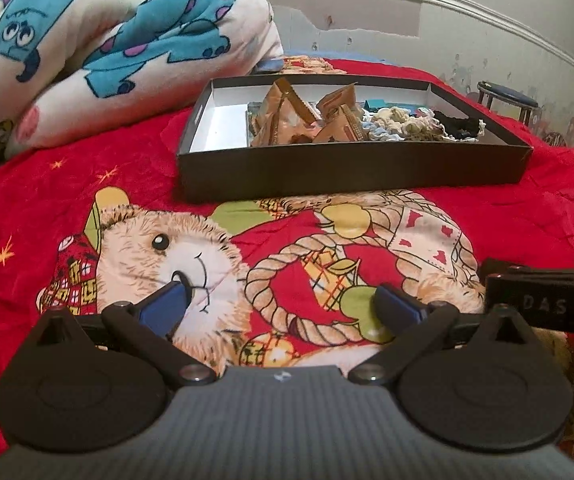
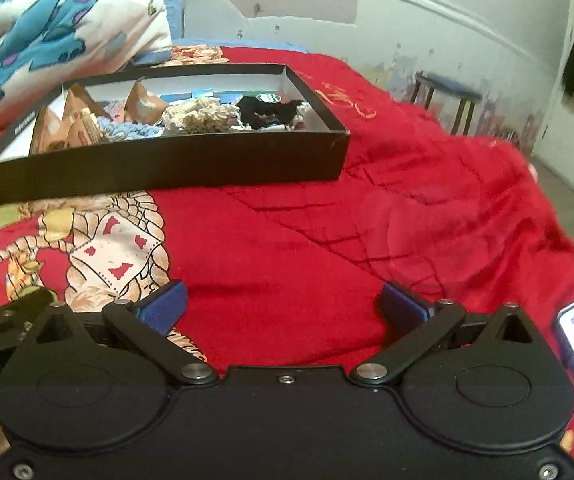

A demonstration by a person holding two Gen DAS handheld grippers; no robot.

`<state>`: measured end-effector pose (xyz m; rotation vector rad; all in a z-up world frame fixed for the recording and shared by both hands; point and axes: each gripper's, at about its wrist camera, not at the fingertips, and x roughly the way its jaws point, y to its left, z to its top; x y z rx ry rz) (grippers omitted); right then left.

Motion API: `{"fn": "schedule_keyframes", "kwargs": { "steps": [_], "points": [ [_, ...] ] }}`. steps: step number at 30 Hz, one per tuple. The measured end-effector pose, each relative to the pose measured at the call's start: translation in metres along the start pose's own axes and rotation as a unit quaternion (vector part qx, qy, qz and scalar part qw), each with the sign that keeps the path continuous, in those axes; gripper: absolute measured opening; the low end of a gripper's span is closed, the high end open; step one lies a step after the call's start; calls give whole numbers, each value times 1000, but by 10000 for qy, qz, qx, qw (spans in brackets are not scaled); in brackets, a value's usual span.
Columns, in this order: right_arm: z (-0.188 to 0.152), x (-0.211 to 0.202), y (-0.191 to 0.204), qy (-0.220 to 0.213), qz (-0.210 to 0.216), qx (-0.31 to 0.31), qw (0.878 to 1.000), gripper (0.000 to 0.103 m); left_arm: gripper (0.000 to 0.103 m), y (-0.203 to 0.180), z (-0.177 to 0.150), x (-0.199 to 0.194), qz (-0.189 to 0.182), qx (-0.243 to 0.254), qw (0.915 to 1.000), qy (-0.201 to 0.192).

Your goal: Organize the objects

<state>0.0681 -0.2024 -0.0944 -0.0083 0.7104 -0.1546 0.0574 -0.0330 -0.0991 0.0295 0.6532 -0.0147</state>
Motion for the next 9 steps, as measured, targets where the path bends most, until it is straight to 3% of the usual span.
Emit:
{"fn": "schedule_keyframes", "kwargs": {
  "steps": [9],
  "points": [
    [-3, -1, 2, -93, -16, -8, 10000, 103, 103, 0, -1, -1, -15, -48, 10000, -3]
  ]
}}
